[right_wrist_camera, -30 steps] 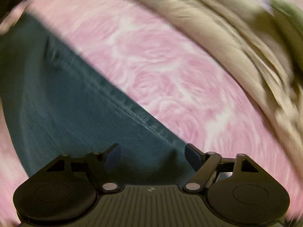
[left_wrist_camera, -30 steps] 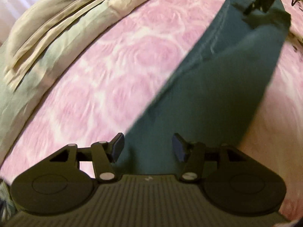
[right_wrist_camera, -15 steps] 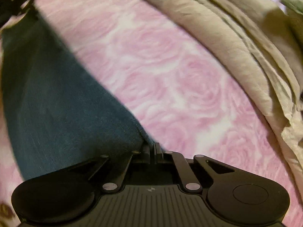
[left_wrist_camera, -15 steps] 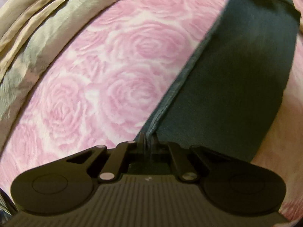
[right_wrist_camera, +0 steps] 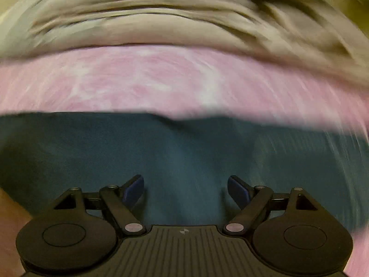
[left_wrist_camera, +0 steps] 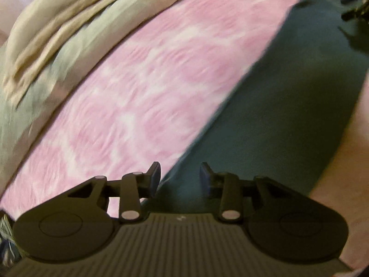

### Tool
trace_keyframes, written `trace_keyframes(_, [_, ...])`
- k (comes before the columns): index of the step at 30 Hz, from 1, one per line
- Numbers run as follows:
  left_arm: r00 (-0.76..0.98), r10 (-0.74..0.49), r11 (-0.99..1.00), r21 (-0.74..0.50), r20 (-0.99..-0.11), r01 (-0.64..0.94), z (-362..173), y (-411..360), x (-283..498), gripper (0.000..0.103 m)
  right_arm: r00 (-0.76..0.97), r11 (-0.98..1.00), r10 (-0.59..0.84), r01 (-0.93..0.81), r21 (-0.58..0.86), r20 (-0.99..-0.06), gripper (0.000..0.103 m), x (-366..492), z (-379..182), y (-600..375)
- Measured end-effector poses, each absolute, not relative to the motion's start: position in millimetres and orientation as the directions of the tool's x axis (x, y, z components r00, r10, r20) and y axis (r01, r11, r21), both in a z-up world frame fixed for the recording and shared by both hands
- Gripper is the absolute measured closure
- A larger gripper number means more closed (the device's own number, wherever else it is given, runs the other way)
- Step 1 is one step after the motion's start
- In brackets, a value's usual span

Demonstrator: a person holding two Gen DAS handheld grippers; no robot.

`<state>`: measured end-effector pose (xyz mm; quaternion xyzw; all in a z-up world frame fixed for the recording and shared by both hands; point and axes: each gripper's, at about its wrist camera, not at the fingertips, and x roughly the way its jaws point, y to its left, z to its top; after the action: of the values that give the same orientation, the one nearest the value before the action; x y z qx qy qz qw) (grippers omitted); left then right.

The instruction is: Fold clothes

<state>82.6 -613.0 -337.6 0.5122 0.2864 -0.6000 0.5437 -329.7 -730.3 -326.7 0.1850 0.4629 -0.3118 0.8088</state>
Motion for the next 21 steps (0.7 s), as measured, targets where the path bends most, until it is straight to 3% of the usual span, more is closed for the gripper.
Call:
trace_keyframes(6, [-0.063,-0.418,-0.532,0.189,-0.906,0.825,-329.2,-640.5,-67.2,0.054,0.318,0.308,-0.498,0.935,0.178,-0.807,0.02,-459.1,-301.8,-687.3])
trace_keyframes(8, [-0.13,-0.428,-0.642,0.2,-0.894,0.74,-334.1,-646.2,-127.6,0.045,0.303,0.238,-0.485,0.948,0.21,-0.82,0.02,-480.9,-307.5,-678.6])
trace_keyframes(11, [-0.198,-0.444,-0.777,0.265,-0.874,0.57,-351.6,-646.5,-209.1,0.044,0.31,0.2,-0.47,0.949,0.243,-0.826,0.019,-497.5,-314.0,-671.2])
trace_keyframes(13, [-0.208,-0.451,-0.827,0.319,-0.868,0.464,-368.5,-646.9,-249.0,0.044,0.322,0.205,-0.48,0.946,0.253,-0.816,0.001,-501.5,-317.9,-667.8])
trace_keyframes(14, [-0.192,-0.455,-0.839,0.347,-0.869,0.42,-379.1,-648.2,-261.9,0.049,0.33,0.217,-0.49,0.943,0.253,-0.807,0.0,-501.4,-319.9,-666.9])
trace_keyframes(17, [-0.151,-0.476,-0.856,0.416,-0.867,0.307,-397.2,-651.7,-279.4,0.081,0.364,0.28,-0.499,0.926,0.252,-0.786,0.0,-495.7,-326.1,-671.2])
trace_keyframes(19, [-0.148,-0.487,-0.857,0.439,-0.861,0.27,-393.2,-653.7,-276.0,0.092,0.37,0.309,-0.504,0.921,0.237,-0.78,0.0,-491.1,-333.3,-673.0])
trace_keyframes(21, [-0.181,-0.463,-0.846,0.371,-0.868,0.383,-368.7,-666.0,-257.2,0.097,0.378,0.322,-0.508,0.917,0.236,-0.774,0.0,-486.6,-339.5,-676.2])
